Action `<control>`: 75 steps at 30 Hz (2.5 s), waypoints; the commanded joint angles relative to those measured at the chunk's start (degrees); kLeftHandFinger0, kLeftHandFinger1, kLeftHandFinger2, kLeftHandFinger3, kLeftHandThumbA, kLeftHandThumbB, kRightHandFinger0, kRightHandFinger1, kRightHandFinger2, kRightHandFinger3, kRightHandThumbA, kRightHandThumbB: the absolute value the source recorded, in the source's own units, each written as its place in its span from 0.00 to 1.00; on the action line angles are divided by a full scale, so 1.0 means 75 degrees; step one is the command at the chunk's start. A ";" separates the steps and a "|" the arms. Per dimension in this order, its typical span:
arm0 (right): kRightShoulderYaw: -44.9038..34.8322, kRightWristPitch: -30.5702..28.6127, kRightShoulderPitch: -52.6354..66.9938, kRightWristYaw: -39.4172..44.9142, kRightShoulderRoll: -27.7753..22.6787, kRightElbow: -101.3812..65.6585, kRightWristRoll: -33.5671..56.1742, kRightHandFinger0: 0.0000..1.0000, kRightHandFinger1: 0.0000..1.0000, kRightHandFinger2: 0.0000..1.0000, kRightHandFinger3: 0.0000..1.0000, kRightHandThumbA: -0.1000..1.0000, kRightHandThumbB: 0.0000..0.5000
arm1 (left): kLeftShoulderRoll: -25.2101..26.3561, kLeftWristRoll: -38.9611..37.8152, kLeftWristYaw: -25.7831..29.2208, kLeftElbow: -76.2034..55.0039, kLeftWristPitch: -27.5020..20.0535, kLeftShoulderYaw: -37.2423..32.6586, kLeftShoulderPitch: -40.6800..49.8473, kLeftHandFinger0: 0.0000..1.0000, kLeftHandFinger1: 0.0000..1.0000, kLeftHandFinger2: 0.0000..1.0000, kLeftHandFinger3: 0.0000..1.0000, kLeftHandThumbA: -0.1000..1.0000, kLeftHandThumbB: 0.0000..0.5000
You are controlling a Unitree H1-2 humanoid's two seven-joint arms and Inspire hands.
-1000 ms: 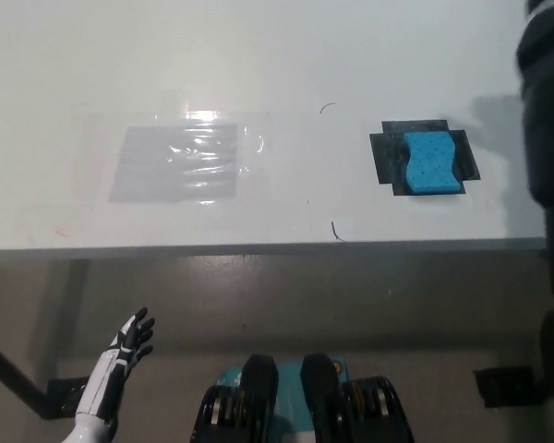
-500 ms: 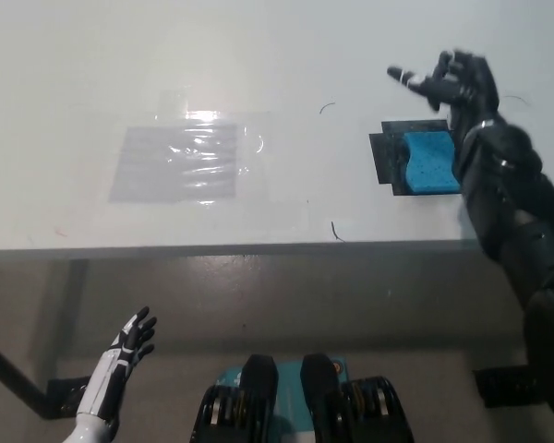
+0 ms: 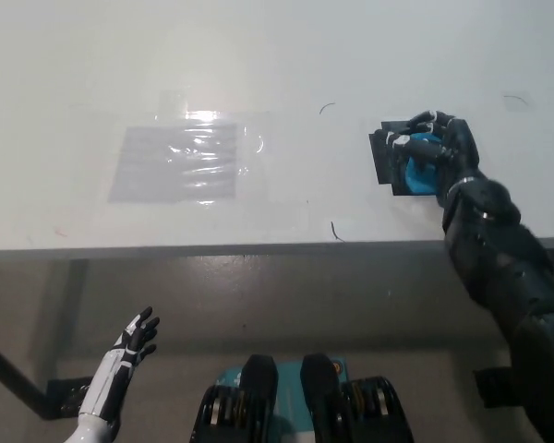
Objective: A soft sponge is kept on the balc marked spot on the table infront of the robot and it uses its right hand fist to press down on it and drrags it across the table in a back and forth manner twice to clean it
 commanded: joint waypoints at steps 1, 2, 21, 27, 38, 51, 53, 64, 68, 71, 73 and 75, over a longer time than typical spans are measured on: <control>0.0039 -0.0022 0.0211 0.0072 0.0041 0.0097 -0.0117 0.00 0.00 0.30 0.26 1.00 0.17 | 0.0116 0.0033 -0.0070 -0.0201 -0.0284 -0.0026 -0.0013 1.00 1.00 1.00 1.00 1.00 0.69; 0.0029 -0.0018 0.0348 0.0051 0.0051 0.0122 -0.0113 0.00 0.00 0.30 0.25 1.00 0.14 | 0.0118 0.0052 -0.0058 -0.0223 -0.0287 -0.0025 0.0004 1.00 1.00 1.00 1.00 1.00 0.69; 0.0133 -0.0073 0.0644 0.0213 0.0029 0.0162 -0.0242 0.00 0.00 0.14 0.10 1.00 0.11 | 0.0121 0.0070 -0.0021 -0.0196 -0.0293 0.0008 -0.0089 1.00 1.00 1.00 1.00 1.00 0.69; 0.0239 -0.0012 0.0409 0.0056 0.0349 0.0109 -0.0388 0.00 0.00 0.21 0.12 1.00 0.16 | 0.0115 -0.0004 -0.0061 -0.0194 -0.0284 0.0021 -0.0079 1.00 1.00 1.00 1.00 1.00 0.67; 0.0223 -0.0297 -0.0047 0.0335 0.1539 -0.0059 -0.0329 0.00 0.00 0.20 0.15 1.00 0.24 | 0.0111 0.0030 -0.0002 -0.0092 -0.0382 0.0045 -0.0144 1.00 1.00 1.00 1.00 1.00 0.70; 0.0494 -0.0406 0.0008 0.0598 0.2869 -0.0145 -0.0495 0.00 0.00 0.03 0.00 1.00 0.28 | 0.0053 0.0027 -0.0051 -0.0119 -0.0352 -0.0023 -0.0116 1.00 1.00 1.00 1.00 1.00 0.69; 0.0528 -0.0399 0.0034 0.0638 0.2822 -0.0147 -0.0518 0.00 0.00 0.04 0.00 1.00 0.26 | 0.0034 0.0015 -0.0024 -0.0124 -0.0314 -0.0005 -0.0110 1.00 1.00 1.00 1.00 1.00 0.67; 0.0340 -0.0282 0.0426 0.0404 0.1675 -0.0015 -0.0467 0.00 0.00 0.23 0.21 1.00 0.22 | 0.0014 0.0052 0.0040 -0.0073 -0.0343 0.0015 -0.0002 1.00 1.00 1.00 1.00 1.00 0.65; 0.0164 -0.0176 0.0690 0.0256 0.1105 0.0032 -0.0331 0.00 0.00 0.21 0.19 1.00 0.18 | -0.0007 0.0006 -0.0010 -0.0075 -0.0353 -0.0007 0.0094 1.00 1.00 1.00 1.00 1.00 0.64; 0.0085 -0.0255 0.0896 0.0462 0.0630 0.0053 -0.0317 0.00 0.00 0.15 0.20 1.00 0.17 | -0.0024 0.0000 -0.0001 -0.0043 -0.0367 -0.0005 0.0111 1.00 1.00 1.00 1.00 1.00 0.66; -0.0068 -0.0304 0.1025 0.0559 0.0322 0.0061 -0.0208 0.00 0.00 0.17 0.23 1.00 0.14 | -0.0031 -0.0002 0.0008 -0.0056 -0.0371 0.0000 0.0117 1.00 1.00 1.00 1.00 1.00 0.66; -0.0244 -0.0257 0.1230 0.0631 -0.0066 0.0074 -0.0109 0.00 0.00 0.15 0.19 1.00 0.17 | -0.0033 -0.0002 0.0014 -0.0022 -0.0457 0.0003 0.0186 1.00 1.00 1.00 1.00 1.00 0.64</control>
